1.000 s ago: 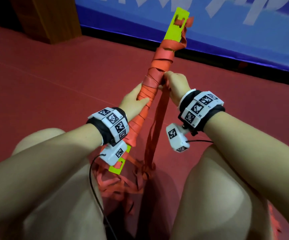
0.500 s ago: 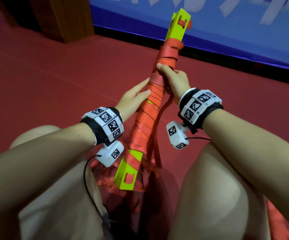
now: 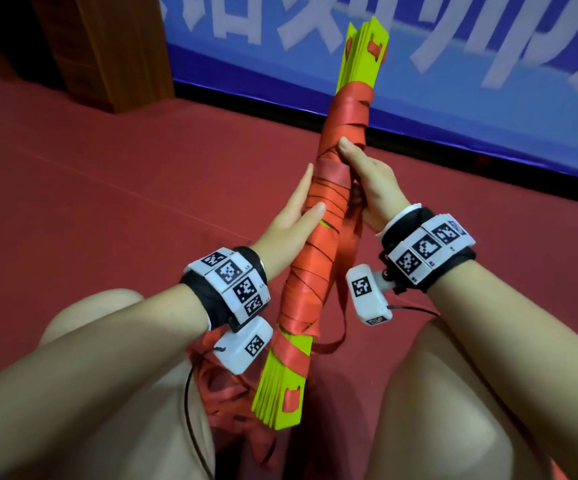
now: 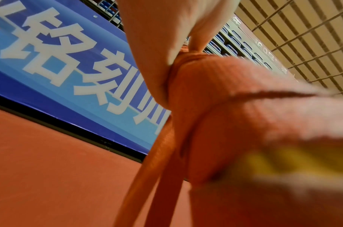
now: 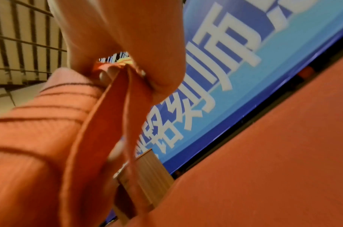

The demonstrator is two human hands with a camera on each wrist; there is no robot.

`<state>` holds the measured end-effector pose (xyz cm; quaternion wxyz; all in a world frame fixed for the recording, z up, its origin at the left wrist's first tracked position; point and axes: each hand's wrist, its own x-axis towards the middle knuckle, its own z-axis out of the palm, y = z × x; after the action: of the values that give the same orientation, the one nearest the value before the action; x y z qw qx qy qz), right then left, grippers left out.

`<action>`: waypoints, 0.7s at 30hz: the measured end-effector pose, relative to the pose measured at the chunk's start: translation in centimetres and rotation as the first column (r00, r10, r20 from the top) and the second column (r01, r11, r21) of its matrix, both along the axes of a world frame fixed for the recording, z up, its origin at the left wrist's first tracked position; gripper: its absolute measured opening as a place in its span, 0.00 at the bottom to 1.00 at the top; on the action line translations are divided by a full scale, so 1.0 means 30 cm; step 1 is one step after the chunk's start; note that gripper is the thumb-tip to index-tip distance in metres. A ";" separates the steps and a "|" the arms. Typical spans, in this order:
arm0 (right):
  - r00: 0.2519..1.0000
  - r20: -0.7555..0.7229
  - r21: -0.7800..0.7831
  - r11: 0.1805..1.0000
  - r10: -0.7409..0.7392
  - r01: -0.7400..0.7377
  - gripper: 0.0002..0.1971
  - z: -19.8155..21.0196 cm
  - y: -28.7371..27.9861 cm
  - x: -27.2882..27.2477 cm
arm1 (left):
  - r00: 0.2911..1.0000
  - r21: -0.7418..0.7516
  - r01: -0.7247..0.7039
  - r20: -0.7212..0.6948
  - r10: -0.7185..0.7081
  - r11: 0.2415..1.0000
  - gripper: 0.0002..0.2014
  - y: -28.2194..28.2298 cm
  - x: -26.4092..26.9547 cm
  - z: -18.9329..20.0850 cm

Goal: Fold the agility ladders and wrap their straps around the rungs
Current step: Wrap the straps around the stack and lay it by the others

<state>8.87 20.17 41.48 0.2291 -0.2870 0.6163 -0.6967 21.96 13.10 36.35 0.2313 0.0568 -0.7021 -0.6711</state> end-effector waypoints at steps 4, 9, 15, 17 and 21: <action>0.981 -0.182 0.175 0.979 -0.073 0.105 0.18 0.004 0.032 -0.040 | 0.999 0.012 -0.041 0.013 0.041 0.999 0.35 0.000 -0.029 -0.031; 0.988 -0.150 0.280 0.956 -0.042 0.083 0.16 -0.010 0.058 -0.083 | 0.989 -0.011 -0.144 0.045 0.144 0.990 0.37 0.000 -0.072 -0.066; 0.998 -0.033 0.107 0.993 -0.048 0.051 0.08 0.008 0.082 -0.084 | 0.972 -0.066 -0.233 0.000 0.234 0.970 0.38 0.003 -0.135 -0.044; 0.988 -0.102 0.074 0.989 -0.119 0.126 0.09 -0.008 0.075 -0.066 | 0.959 -0.166 -0.277 0.005 0.282 0.946 0.38 0.019 -0.153 -0.041; 0.953 -0.165 0.056 0.962 -0.253 0.266 0.19 -0.045 0.068 -0.025 | 0.955 -0.205 -0.273 0.059 0.290 0.940 0.31 0.036 -0.193 -0.047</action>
<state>8.13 22.19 40.12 0.0976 -0.2480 0.6912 -0.6717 16.18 14.18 34.94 0.2982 0.1632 -0.7586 -0.5559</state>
